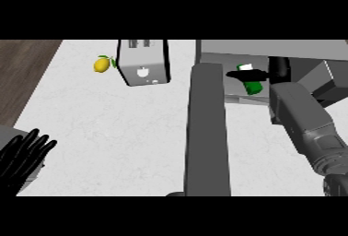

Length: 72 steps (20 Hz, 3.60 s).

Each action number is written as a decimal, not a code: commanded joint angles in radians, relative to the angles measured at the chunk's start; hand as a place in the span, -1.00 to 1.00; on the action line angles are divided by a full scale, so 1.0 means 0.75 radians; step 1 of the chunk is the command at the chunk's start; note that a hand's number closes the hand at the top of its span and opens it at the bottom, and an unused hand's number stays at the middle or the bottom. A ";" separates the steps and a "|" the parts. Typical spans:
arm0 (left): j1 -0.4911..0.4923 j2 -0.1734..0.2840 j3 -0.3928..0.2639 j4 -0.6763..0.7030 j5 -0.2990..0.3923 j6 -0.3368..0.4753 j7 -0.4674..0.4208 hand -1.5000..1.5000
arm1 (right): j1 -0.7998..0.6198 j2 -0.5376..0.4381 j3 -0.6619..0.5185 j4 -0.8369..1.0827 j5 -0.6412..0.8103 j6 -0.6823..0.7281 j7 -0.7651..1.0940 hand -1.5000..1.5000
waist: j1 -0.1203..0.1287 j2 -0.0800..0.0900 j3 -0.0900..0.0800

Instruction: Pick up the milk, place it into the microwave and close the microwave

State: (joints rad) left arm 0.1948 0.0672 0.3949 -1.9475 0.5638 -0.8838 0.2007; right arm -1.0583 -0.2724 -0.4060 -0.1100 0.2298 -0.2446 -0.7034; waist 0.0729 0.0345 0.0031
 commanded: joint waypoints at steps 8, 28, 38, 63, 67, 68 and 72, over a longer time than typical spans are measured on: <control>0.031 -0.070 -0.172 0.103 -0.236 -0.215 -0.064 -1.00 | 0.157 0.144 -0.094 -0.026 -0.146 0.437 -0.149 -1.00 | -0.065 -0.035 -0.004; -0.234 -0.090 -0.457 0.436 -0.835 0.081 -0.438 1.00 | 0.992 0.252 0.100 -0.394 -0.108 0.538 -0.398 -1.00 | -0.171 -0.066 -0.010; -0.383 -0.089 -0.668 0.660 -1.119 0.234 -0.621 1.00 | 1.470 0.184 0.149 -0.897 -0.207 0.742 -0.378 -1.00 | -0.180 -0.059 -0.012; -0.738 -0.088 -1.803 1.065 -0.693 1.339 -0.619 1.00 | 2.037 0.045 0.432 -2.213 -0.704 1.053 0.140 -1.00 | -0.248 -0.033 -0.013; -0.836 -0.088 -1.858 1.071 -0.567 1.500 -0.594 1.00 | 2.085 -0.008 0.432 -2.344 -0.767 1.072 0.215 -1.00 | -0.272 -0.030 -0.013; -0.850 -0.088 -1.868 1.081 -0.563 1.547 -0.595 1.00 | 2.070 -0.011 0.453 -2.348 -0.746 1.068 0.225 -1.00 | -0.291 -0.025 -0.014; -0.919 -0.087 -1.897 1.109 -0.489 1.694 -0.621 1.00 | 2.080 -0.021 0.486 -2.409 -0.786 1.072 0.297 -1.00 | -0.307 -0.017 -0.014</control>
State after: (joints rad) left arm -0.4541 0.0324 -0.9633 -1.1116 0.1447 0.3060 -0.2375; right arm 0.4924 -0.2735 -0.0629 -1.8706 -0.3415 0.5378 -0.5119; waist -0.1357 0.0173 -0.0057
